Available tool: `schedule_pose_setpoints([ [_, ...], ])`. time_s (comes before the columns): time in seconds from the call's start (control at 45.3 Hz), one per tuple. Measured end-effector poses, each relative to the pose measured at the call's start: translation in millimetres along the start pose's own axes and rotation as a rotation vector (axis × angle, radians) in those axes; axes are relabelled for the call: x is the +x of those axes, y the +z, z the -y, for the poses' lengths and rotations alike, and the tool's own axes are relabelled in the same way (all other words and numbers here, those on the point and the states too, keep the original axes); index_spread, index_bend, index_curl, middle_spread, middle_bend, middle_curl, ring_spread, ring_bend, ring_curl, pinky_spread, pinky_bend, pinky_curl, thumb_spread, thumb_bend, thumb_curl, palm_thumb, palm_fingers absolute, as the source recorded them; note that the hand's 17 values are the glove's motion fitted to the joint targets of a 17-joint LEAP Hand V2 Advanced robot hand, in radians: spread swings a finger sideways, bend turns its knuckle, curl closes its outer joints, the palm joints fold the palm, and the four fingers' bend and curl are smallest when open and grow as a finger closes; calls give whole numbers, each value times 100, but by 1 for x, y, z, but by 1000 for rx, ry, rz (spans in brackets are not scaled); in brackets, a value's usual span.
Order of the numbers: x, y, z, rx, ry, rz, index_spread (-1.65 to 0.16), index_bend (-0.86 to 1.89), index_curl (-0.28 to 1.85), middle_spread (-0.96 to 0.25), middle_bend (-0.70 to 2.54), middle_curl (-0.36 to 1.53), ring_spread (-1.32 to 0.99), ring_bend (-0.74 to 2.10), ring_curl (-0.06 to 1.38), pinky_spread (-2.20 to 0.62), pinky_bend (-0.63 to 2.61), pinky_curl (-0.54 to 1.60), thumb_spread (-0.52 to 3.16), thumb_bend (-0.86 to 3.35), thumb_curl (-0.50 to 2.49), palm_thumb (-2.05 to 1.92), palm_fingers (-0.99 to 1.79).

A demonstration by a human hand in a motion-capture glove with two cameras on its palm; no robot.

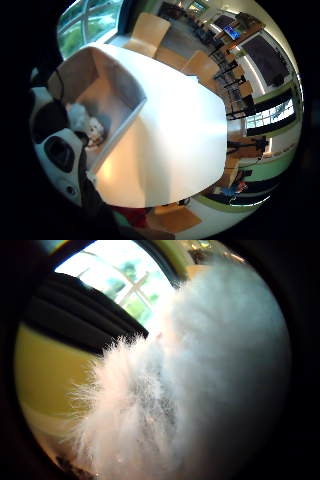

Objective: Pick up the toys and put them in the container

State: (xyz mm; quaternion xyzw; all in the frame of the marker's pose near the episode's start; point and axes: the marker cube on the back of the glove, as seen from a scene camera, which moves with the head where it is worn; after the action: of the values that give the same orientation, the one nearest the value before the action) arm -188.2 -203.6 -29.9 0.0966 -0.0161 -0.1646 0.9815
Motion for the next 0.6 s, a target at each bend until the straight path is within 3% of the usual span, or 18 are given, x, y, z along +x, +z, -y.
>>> schedule_pose_setpoints([
  [0.464, -69, 32, 3, -88, -25, 81, -51, 16, 114, -36, 92, 77, -38, 125, 49, -46, 85, 38, 72, -2, 108, 43, 110],
  [0.596, -72, 38, -5, -236, -27, 94, -48, 4, 106, -38, 82, 73, -39, 117, 47, -39, 94, 42, 90, -10, 96, 19, 75],
])
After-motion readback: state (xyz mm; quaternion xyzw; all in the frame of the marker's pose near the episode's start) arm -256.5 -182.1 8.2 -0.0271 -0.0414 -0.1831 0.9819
